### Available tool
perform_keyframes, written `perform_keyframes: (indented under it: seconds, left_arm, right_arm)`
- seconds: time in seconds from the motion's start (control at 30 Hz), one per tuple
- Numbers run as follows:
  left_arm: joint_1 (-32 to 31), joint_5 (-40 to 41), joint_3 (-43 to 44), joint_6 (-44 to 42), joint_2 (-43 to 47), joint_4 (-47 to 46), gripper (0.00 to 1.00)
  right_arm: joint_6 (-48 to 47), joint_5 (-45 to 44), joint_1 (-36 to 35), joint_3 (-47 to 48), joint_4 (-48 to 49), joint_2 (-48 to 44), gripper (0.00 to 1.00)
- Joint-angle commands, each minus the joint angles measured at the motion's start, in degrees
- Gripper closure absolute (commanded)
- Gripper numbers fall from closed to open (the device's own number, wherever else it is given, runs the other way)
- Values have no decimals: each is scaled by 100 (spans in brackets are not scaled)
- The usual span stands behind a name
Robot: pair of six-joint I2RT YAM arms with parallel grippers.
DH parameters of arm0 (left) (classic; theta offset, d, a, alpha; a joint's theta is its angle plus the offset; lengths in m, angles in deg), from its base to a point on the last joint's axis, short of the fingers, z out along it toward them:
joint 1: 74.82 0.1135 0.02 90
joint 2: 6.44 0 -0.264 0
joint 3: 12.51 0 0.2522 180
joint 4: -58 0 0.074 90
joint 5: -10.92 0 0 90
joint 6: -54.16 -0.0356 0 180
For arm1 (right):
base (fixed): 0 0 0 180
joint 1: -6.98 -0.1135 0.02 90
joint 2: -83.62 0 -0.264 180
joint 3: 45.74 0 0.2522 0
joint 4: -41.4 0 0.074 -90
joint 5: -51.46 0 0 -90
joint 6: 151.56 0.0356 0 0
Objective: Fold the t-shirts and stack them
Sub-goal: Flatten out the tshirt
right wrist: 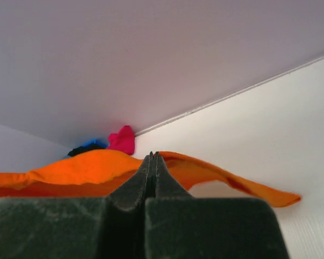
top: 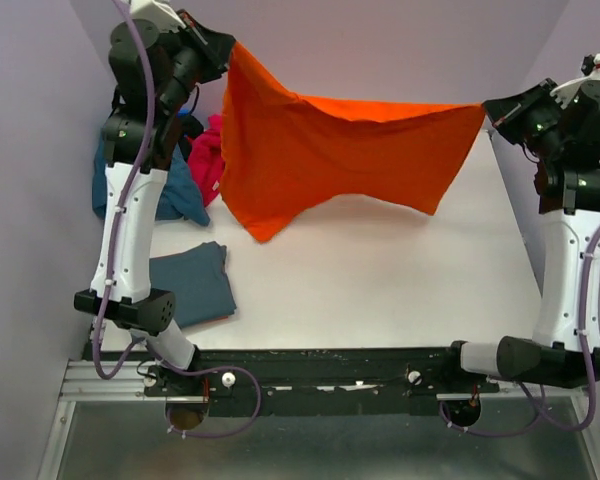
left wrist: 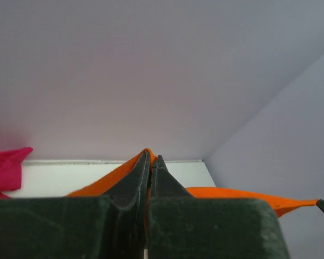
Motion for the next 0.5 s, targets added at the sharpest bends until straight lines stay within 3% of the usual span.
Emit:
perform_keyframes:
  seconds: [0.0, 0.2, 0.3, 0.47]
  left_arm:
    - [185, -141, 168, -196, 684, 312, 100]
    - [176, 193, -1327, -292, 2407, -286, 100]
    - [185, 272, -978, -415, 2646, -138, 100]
    - [185, 299, -98, -486, 2322, 12, 100]
  right_arm:
    - [-285, 240, 39, -85, -486, -832, 99]
    - [-637, 232, 39, -938, -99, -2458, 99]
    - [-760, -93, 39, -589, -283, -2803, 99]
    - [-708, -235, 48, 247, -617, -2602, 99]
